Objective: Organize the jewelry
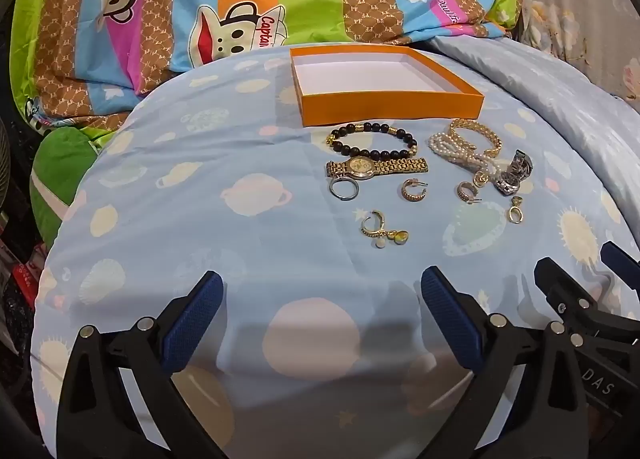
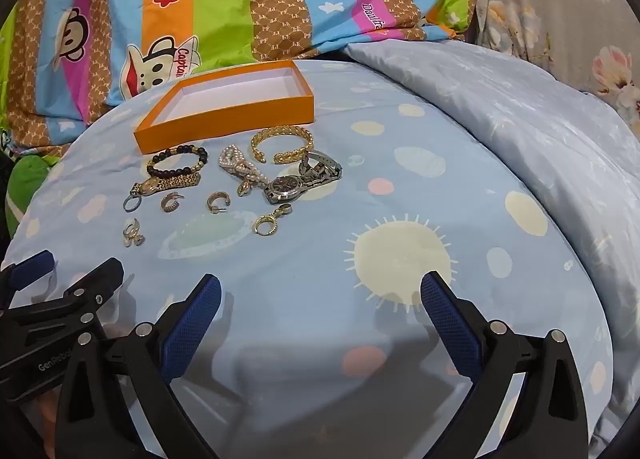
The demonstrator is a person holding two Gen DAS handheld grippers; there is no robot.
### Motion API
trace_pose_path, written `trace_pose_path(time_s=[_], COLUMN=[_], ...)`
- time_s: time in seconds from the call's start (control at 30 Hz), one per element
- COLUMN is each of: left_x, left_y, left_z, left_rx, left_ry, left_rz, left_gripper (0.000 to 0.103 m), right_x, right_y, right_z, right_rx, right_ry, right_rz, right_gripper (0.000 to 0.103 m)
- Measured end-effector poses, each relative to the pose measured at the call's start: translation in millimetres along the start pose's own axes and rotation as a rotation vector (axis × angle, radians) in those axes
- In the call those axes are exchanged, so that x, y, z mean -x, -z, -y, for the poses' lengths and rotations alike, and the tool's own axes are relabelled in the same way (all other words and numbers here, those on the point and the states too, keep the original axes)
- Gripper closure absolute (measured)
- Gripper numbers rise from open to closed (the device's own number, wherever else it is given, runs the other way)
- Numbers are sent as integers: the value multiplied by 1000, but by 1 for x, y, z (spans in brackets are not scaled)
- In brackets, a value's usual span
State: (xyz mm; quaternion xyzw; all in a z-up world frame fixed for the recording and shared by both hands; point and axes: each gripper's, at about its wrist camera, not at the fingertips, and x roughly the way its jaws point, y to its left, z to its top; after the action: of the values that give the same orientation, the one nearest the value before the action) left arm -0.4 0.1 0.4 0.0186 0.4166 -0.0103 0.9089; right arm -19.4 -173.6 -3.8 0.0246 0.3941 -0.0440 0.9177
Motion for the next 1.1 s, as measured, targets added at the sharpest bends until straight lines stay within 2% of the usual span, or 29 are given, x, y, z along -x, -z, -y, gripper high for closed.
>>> trace_pose_path(time_s=[1.1], left_x=[-1], left_y=[-3], left_z=[0], left_rx=[-13], left_ry=[-18], left_rz=[-17], left_gripper=[10], right_x=[-9], right_y=[-7], right_z=[1], right_rx=[-18], right_ry=[-20], right_rz=[-36], right_gripper=[5])
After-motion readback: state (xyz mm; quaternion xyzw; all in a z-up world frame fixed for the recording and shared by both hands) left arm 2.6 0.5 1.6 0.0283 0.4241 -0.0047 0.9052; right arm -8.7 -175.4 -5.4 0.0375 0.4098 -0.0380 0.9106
